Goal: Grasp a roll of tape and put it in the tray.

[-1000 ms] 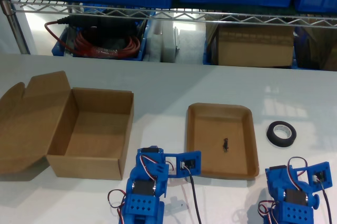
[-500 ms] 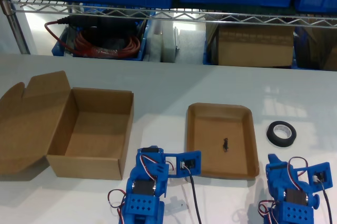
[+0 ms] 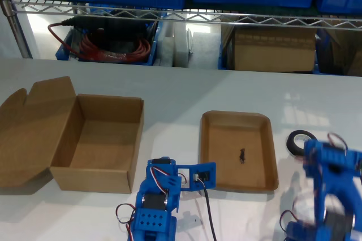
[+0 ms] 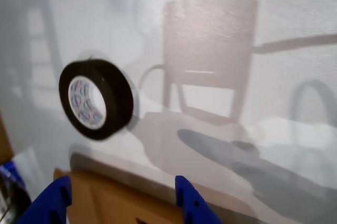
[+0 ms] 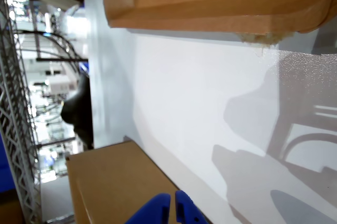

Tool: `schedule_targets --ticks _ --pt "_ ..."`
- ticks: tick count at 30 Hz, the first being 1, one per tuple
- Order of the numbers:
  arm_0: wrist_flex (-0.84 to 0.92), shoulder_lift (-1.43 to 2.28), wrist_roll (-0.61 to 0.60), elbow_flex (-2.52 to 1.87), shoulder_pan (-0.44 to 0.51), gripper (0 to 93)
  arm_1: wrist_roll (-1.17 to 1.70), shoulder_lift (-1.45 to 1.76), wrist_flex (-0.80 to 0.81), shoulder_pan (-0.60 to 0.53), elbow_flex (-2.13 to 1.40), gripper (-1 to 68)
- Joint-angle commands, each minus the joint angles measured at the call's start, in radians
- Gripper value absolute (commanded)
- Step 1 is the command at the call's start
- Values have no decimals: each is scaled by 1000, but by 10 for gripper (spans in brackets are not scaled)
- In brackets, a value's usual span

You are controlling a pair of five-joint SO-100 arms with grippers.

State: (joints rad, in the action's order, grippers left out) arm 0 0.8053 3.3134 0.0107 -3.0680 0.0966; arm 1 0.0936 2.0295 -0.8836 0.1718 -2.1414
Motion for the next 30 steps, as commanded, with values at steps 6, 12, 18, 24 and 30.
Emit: schedule_targets --ticks 6,12,18,24,30 --pt "-12 11 -2 -32 -9 2 -46 -495 -123 12 520 272" --pt "-12 11 -2 -32 -9 2 -48 -640 -115 14 621 271" --pt "-12 11 -2 -32 -9 2 -41 -710 -109 8 669 258" --pt "-12 11 -2 -32 -9 2 -40 -736 -121 6 695 2" --pt "-12 11 -2 -32 -9 2 -49 -712 -107 5 703 1"
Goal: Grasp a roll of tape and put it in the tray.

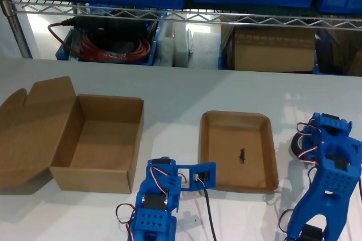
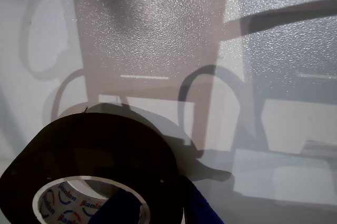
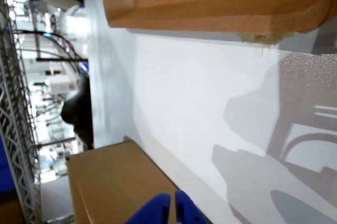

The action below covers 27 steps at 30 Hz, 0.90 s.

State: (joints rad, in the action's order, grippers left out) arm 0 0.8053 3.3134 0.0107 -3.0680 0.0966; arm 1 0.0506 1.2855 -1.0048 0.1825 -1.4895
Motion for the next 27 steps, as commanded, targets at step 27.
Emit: schedule_targets --ticks 27 --pt "-12 11 -2 -32 -9 2 75 396 -58 -701 -262 1"
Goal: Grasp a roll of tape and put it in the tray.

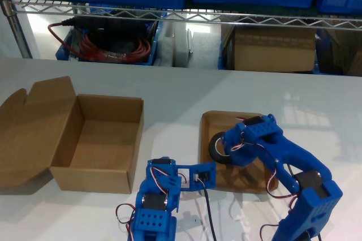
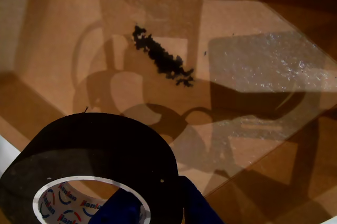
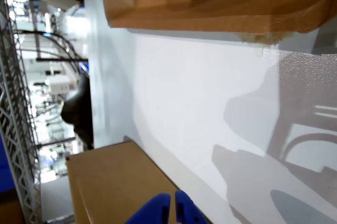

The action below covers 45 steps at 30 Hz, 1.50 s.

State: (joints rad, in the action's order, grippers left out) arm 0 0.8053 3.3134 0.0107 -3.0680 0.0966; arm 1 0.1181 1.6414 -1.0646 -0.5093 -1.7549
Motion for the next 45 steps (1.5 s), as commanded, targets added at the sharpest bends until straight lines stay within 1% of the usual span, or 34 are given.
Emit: schedule_targets --ticks 1,2,3,5,6,7,12,15,18,20,21,23,24,26,28,29,33,36,45 --pt "-12 11 -2 -32 -9 2 9 40 2 -9 3 1" --pt "-12 11 -2 -32 -9 2 14 40 -3 -12 3 1" --pt "-12 11 -2 -32 -9 2 18 40 -5 -14 3 23" --pt "-12 11 -2 -32 -9 2 20 40 -8 -14 2 147" --pt "-12 11 -2 -32 -9 2 18 40 -9 -14 2 185" --pt "-12 11 -2 -32 -9 2 17 40 -9 -12 2 205" --pt "-12 11 -2 -32 -9 2 20 44 -11 -2 2 228" --pt "-12 11 -2 -32 -9 2 23 55 -11 14 2 218" --pt "-12 11 -2 -32 -9 2 23 140 18 78 -18 172" --pt "-12 11 -2 -32 -9 2 17 282 77 173 -92 133" --pt "-12 11 -2 -32 -9 2 14 379 132 233 -164 87" --pt "-12 11 -2 -32 -9 2 12 597 250 365 -351 20" --pt "-12 11 -2 -32 -9 2 20 716 305 422 -463 4" --pt "-12 11 -2 -32 -9 2 51 963 365 502 -693 4" --pt "-12 11 -2 -32 -9 2 86 1209 345 548 -902 4" --pt "-12 11 -2 -32 -9 2 104 1325 310 555 -991 4" --pt "-12 11 -2 -32 -9 2 141 1618 87 558 -1167 4" --pt "-12 11 -2 -32 -9 2 158 1646 9 563 -1186 4" --pt "-12 11 -2 -32 -9 2 164 1646 6 607 -1235 3"
